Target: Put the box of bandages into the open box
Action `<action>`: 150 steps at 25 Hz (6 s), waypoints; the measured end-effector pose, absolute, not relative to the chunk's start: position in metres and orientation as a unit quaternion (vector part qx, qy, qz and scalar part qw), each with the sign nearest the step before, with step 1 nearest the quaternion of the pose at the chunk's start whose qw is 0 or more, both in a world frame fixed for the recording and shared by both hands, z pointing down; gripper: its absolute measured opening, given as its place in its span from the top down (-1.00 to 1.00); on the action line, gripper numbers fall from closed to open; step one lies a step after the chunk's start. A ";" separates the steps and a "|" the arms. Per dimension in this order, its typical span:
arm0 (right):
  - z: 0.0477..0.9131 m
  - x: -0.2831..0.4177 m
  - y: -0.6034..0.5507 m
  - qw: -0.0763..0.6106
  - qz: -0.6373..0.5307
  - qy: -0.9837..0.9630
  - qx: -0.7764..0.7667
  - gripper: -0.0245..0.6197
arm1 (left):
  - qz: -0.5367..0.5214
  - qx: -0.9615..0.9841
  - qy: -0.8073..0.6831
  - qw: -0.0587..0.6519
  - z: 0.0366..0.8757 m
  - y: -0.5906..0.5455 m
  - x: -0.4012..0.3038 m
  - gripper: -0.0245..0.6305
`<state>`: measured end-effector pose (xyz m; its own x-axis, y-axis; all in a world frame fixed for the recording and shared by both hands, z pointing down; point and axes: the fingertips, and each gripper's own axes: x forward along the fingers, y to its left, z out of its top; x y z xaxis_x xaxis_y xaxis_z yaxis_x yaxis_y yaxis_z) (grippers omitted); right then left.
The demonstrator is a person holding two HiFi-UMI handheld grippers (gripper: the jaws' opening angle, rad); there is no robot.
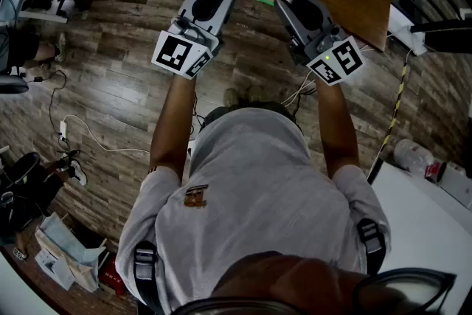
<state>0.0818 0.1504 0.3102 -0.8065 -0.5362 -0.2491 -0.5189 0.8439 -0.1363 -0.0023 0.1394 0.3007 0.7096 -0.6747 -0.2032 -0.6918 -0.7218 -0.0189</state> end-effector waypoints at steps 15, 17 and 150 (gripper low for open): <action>0.314 0.092 0.138 0.139 -0.030 0.952 -0.269 0.61 | 0.090 -0.919 0.381 0.048 0.307 0.129 0.005 0.86; 0.316 0.095 0.135 0.140 -0.030 0.953 -0.266 0.61 | 0.090 -0.917 0.385 0.049 0.309 0.127 0.007 0.86; 0.606 -0.029 -0.365 -0.468 -0.119 0.834 -0.266 0.60 | 0.052 -0.926 0.373 0.006 0.391 -0.335 -0.104 0.86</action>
